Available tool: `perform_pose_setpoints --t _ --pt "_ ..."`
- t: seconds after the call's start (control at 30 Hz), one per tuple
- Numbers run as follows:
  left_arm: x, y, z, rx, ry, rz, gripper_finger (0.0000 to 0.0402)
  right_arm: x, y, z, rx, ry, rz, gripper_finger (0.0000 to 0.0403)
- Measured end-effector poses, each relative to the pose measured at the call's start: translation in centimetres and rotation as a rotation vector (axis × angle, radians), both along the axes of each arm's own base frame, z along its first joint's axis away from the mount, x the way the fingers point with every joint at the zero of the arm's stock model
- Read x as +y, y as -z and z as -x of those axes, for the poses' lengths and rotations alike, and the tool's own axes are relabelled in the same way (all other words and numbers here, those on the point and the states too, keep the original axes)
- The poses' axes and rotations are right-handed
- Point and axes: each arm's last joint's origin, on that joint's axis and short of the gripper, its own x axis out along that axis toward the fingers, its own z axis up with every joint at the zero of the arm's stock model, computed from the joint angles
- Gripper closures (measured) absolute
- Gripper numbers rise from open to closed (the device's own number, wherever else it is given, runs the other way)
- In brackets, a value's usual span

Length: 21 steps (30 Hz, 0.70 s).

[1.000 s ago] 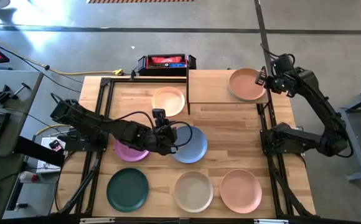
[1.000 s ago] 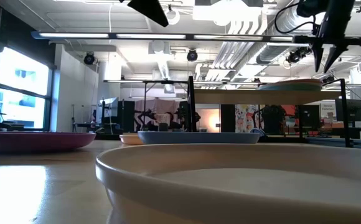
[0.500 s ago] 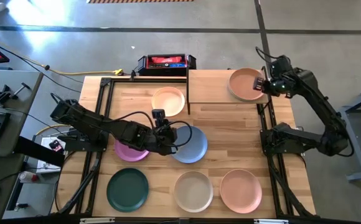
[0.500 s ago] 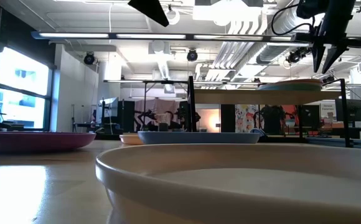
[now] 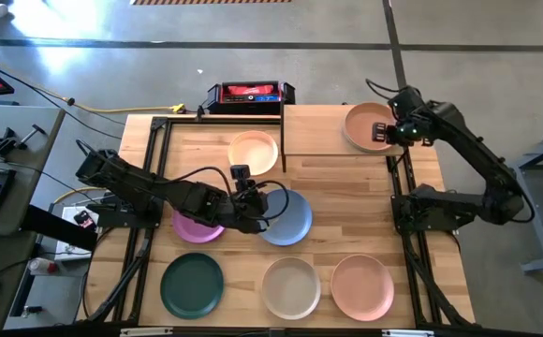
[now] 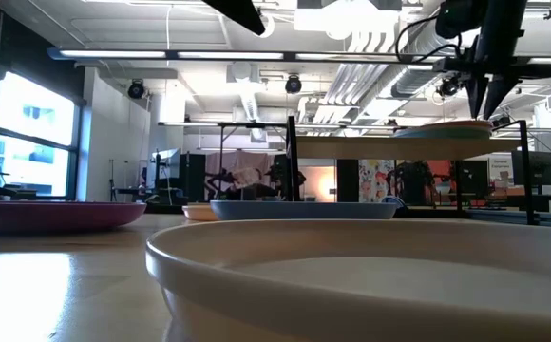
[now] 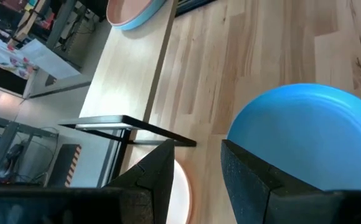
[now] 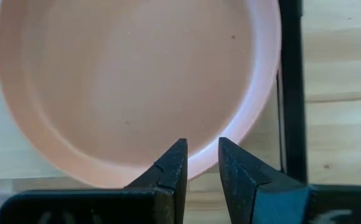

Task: Place and stack plates onto a shelf
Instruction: Stack the orange plate on top of the light blue plate on the shelf

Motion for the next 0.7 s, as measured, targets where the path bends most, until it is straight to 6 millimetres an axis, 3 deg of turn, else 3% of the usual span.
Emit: perform_pose_setpoints --t 0.7 --pt "0.0 0.0 0.0 0.01 0.007 -0.011 0.028 -0.8 1.2 -1.1 0.091 -0.019 -0.072 0.0334"
